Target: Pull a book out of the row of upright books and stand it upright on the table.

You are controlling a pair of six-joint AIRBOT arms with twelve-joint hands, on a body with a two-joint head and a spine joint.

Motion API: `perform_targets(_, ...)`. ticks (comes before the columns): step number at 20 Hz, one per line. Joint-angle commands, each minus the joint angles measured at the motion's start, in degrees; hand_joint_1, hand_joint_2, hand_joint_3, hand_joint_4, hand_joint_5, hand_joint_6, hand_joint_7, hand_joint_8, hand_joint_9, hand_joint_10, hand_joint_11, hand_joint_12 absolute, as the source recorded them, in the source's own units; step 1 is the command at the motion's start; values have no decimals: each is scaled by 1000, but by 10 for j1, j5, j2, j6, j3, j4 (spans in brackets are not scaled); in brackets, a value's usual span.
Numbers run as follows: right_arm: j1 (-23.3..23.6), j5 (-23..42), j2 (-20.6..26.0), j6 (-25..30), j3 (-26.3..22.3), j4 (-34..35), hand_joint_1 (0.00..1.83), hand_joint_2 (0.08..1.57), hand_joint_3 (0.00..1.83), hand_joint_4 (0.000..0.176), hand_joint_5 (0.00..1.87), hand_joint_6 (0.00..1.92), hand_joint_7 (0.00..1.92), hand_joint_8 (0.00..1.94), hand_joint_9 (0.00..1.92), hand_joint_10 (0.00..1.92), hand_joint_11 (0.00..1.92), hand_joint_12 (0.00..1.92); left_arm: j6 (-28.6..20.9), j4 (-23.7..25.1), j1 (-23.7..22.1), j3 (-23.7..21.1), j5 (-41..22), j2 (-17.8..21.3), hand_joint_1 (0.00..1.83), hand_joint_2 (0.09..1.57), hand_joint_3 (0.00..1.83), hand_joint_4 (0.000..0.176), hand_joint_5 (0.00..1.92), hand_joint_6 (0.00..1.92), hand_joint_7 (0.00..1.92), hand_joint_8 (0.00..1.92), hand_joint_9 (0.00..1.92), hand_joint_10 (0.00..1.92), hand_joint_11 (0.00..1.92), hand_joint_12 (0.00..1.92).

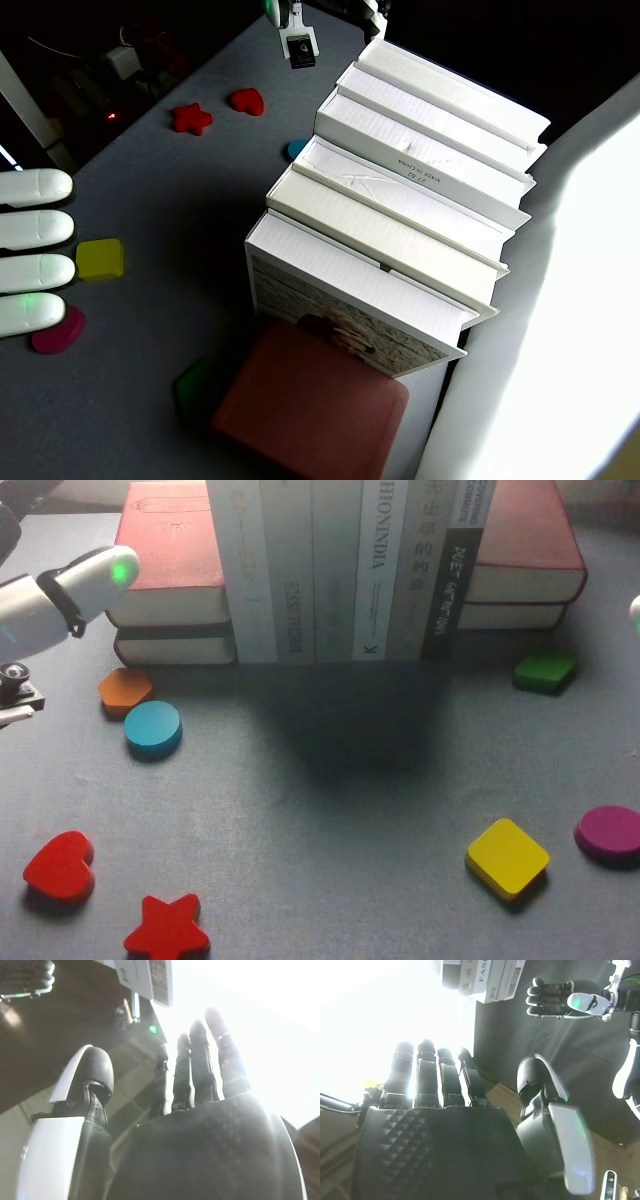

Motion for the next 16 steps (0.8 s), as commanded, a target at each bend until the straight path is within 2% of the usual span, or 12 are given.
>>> perform_targets(1, 9, 67, 3, 3, 0, 12, 509, 1357, 15, 0, 0, 0, 0, 0, 0, 0, 0, 459, -5, -15, -5, 5, -65, -5, 481, 1406, 9, 0, 93, 2, 108, 4, 70, 12, 0, 316)
perform_targets(4, 11, 65, 3, 3, 1, 10, 501, 1357, 3, 0, 0, 0, 0, 0, 0, 0, 0, 471, -10, -13, -5, 7, -63, -8, 428, 1412, 2, 0, 86, 0, 22, 0, 2, 0, 0, 354)
perform_targets(6, 12, 64, 3, 3, 1, 9, 483, 1357, 0, 0, 0, 0, 0, 0, 0, 0, 0, 311, -12, -13, -4, 8, -64, -8, 402, 1416, 1, 0, 74, 3, 12, 0, 0, 0, 0, 101)
perform_targets(7, 14, 62, 4, 3, 3, 8, 512, 1356, 0, 0, 0, 0, 0, 0, 0, 0, 0, 178, -13, -13, -4, 9, -63, -9, 396, 1415, 0, 0, 71, 2, 11, 0, 0, 0, 0, 19)
perform_targets(8, 19, 58, 4, 3, 4, 5, 508, 1351, 0, 0, 0, 0, 0, 0, 0, 0, 0, 55, -13, -13, -4, 11, -61, -11, 400, 1414, 0, 0, 81, 5, 19, 3, 0, 0, 36, 21)
perform_targets(9, 27, 51, 4, 3, 7, -1, 498, 1340, 1, 0, 4, 1, 0, 0, 0, 0, 0, 122, -15, -14, -4, 13, -58, -13, 402, 1413, 0, 0, 79, 3, 18, 2, 0, 0, 16, 10)
perform_targets(10, 40, 40, 4, 3, 12, -7, 498, 1329, 0, 0, 15, 3, 0, 0, 0, 0, 0, 195, -18, -15, -4, 16, -55, -15, 406, 1413, 0, 0, 58, 1, 10, 0, 0, 0, 37, 20)
perform_targets(11, 57, 26, 2, 3, 17, -15, 523, 1328, 0, 0, 2, 9, 0, 0, 0, 0, 0, 38, -20, -17, -2, 18, -53, -18, 412, 1416, 1, 0, 47, 0, 5, 0, 0, 0, 48, 27)
perform_targets(12, 80, 6, -3, 3, 24, -25, 549, 1329, 0, 0, 0, 1, 0, 0, 0, 0, 0, 7, -22, -20, 1, 20, -52, -19, 418, 1418, 1, 0, 56, 4, 11, 2, 0, 0, 29, 21)
perform_targets(14, 132, -38, -18, 3, 41, -49, 721, 1332, 0, 0, 16, 7, 0, 0, 0, 0, 0, 0, -24, -24, 8, 21, -52, -20, 388, 1420, 2, 0, 72, 7, 19, 4, 0, 0, 0, 0)
perform_targets(16, 184, -90, -33, 3, 58, -76, 705, 1350, 6, 0, 34, 13, 0, 0, 0, 0, 0, 0, -25, -27, 12, 21, -52, -20, 417, 1417, 0, 0, 63, 2, 17, 1, 0, 0, 0, 0)
